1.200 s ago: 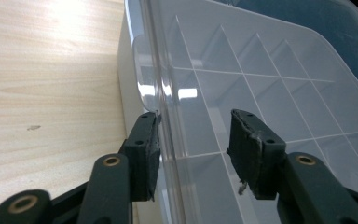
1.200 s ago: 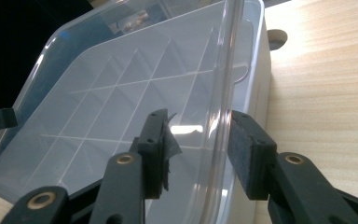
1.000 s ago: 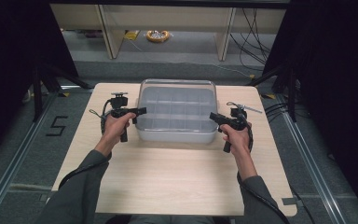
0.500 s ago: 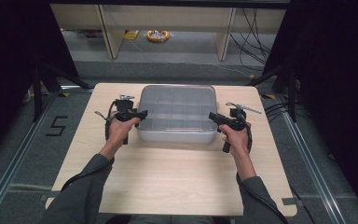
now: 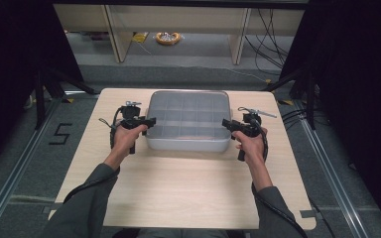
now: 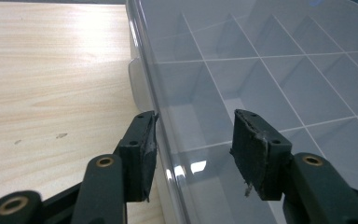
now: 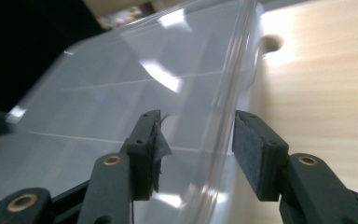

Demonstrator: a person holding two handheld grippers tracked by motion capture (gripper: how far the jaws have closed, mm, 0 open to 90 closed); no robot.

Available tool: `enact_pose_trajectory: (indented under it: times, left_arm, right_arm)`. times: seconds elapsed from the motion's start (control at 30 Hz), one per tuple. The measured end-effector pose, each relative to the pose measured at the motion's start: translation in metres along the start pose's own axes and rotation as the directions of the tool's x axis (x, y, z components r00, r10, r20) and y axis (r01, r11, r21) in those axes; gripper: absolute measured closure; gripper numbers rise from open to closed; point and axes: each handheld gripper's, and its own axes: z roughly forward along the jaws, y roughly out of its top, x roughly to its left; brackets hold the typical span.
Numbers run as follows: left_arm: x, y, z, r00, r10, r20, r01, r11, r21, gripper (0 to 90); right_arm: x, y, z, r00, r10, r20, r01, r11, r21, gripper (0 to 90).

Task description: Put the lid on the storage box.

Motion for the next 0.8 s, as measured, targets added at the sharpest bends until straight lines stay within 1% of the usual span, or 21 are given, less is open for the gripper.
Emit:
enact_pose_trajectory:
  times: [0.03, 0.07, 0.1, 0.13, 0.17, 0.2, 0.23, 0.27, 0.3, 0.33, 0.37, 0.43, 0.47, 0.5, 0.53, 0.6, 0.67, 0.7, 0.73, 0.77, 0.8]
  left_arm:
    - [0.002, -0.001, 0.000, 0.9999, -0.008, 0.015, 0.008, 1.0000, 0.001, 49.5]
    - [0.002, -0.001, 0.000, 0.9999, -0.008, 0.015, 0.008, 1.0000, 0.001, 49.5]
    - [0.004, -0.001, 0.000, 0.9987, -0.038, 0.032, 0.038, 0.9993, 0.007, 49.3]
    - [0.005, -0.001, 0.000, 0.9984, -0.044, 0.036, 0.044, 0.9990, 0.010, 49.0]
    - [0.005, -0.001, -0.001, 0.9983, -0.044, 0.037, 0.043, 0.9990, 0.012, 48.6]
    - [0.005, -0.002, -0.001, 0.9983, -0.043, 0.039, 0.043, 0.9990, 0.012, 48.2]
    - [0.005, -0.002, -0.001, 0.9981, -0.046, 0.042, 0.045, 0.9989, 0.012, 47.0]
    - [0.005, -0.002, 0.000, 0.9976, -0.052, 0.045, 0.052, 0.9986, 0.012, 44.7]
    - [0.005, -0.003, 0.000, 0.9971, -0.059, 0.048, 0.059, 0.9982, 0.011, 42.9]
    - [0.005, -0.003, -0.001, 0.9964, -0.066, 0.053, 0.065, 0.9978, 0.008, 41.9]
    - [0.005, -0.003, -0.002, 0.9960, -0.067, 0.059, 0.067, 0.9978, 0.004, 41.1]
    - [0.004, -0.002, -0.006, 0.9952, -0.074, 0.065, 0.074, 0.9972, -0.004, 38.7]
    - [0.004, -0.002, -0.006, 0.9952, -0.074, 0.065, 0.074, 0.9972, -0.004, 36.8]
    - [0.003, -0.001, -0.011, 0.9937, -0.083, 0.076, 0.084, 0.9963, -0.014, 34.6]
    - [0.002, 0.000, -0.014, 0.9942, -0.072, 0.080, 0.074, 0.9971, -0.016, 34.8]
    - [0.002, 0.000, -0.018, 0.9943, -0.066, 0.084, 0.068, 0.9975, -0.019, 34.7]
    - [0.000, -0.001, -0.023, 0.9923, -0.072, 0.101, 0.075, 0.9969, -0.026, 33.4]
    - [0.001, -0.003, -0.029, 0.9928, -0.059, 0.105, 0.061, 0.9980, -0.015, 32.4]
    - [0.000, -0.005, -0.031, 0.9918, -0.065, 0.110, 0.067, 0.9976, -0.019, 32.1]
    - [0.000, -0.005, -0.031, 0.9918, -0.065, 0.110, 0.067, 0.9976, -0.019, 32.0]
    - [0.000, -0.006, -0.033, 0.9914, -0.059, 0.117, 0.061, 0.9980, -0.018, 32.0]
  right_arm:
    - [0.001, 0.004, -0.005, 0.9954, 0.086, -0.042, -0.086, 0.996, 0.001, 51.2]
    - [-0.005, 0.005, -0.005, 0.9941, 0.077, -0.076, -0.077, 0.997, -0.009, 51.6]
    - [-0.007, 0.006, -0.006, 0.9941, 0.081, -0.071, -0.082, 0.997, -0.008, 51.6]
    - [-0.008, 0.006, -0.007, 0.9974, 0.057, -0.045, -0.058, 0.998, -0.015, 51.7]
    - [-0.009, 0.007, -0.009, 0.9984, 0.040, -0.041, -0.041, 0.999, -0.013, 51.7]
    - [-0.010, 0.007, -0.010, 0.9974, 0.053, -0.049, -0.053, 0.998, -0.013, 51.6]
    - [-0.008, 0.006, -0.012, 0.9940, 0.094, -0.056, -0.094, 0.996, -0.007, 51.6]
    - [-0.011, 0.006, -0.012, 0.9958, 0.067, -0.064, -0.068, 0.998, -0.015, 51.6]
    - [-0.007, 0.005, -0.014, 0.9922, 0.113, -0.052, -0.113, 0.994, 0.002, 51.5]
    - [-0.007, 0.005, -0.015, 0.9919, 0.114, -0.057, -0.114, 0.994, 0.004, 51.4]
    - [-0.011, 0.005, -0.015, 0.9957, 0.061, -0.069, -0.061, 0.998, -0.009, 51.3]
    - [-0.009, 0.006, -0.016, 0.9969, 0.050, -0.061, -0.051, 0.999, -0.015, 51.3]
    - [-0.009, 0.006, -0.016, 0.9969, 0.050, -0.061, -0.051, 0.999, -0.015, 51.3]
    - [-0.004, 0.006, -0.020, 0.9932, 0.094, -0.069, -0.094, 0.996, 0.000, 50.7]
    - [-0.004, 0.007, -0.021, 0.9945, 0.077, -0.071, -0.078, 0.997, -0.013, 50.3]
    - [-0.004, 0.008, -0.022, 0.9946, 0.075, -0.071, -0.076, 0.997, -0.010, 49.9]
    - [-0.001, 0.009, -0.027, 0.9943, 0.078, -0.073, -0.079, 0.997, -0.011, 49.5]
    - [-0.001, 0.008, -0.028, 0.9948, 0.073, -0.071, -0.074, 0.997, -0.010, 49.2]
    - [-0.004, 0.008, -0.028, 0.9968, 0.032, -0.073, -0.034, 0.999, -0.023, 48.9]
    - [-0.002, 0.008, -0.029, 0.9958, 0.052, -0.076, -0.054, 0.998, -0.017, 48.7]
    - [-0.002, 0.008, -0.029, 0.9958, 0.052, -0.076, -0.054, 0.998, -0.017, 48.7]
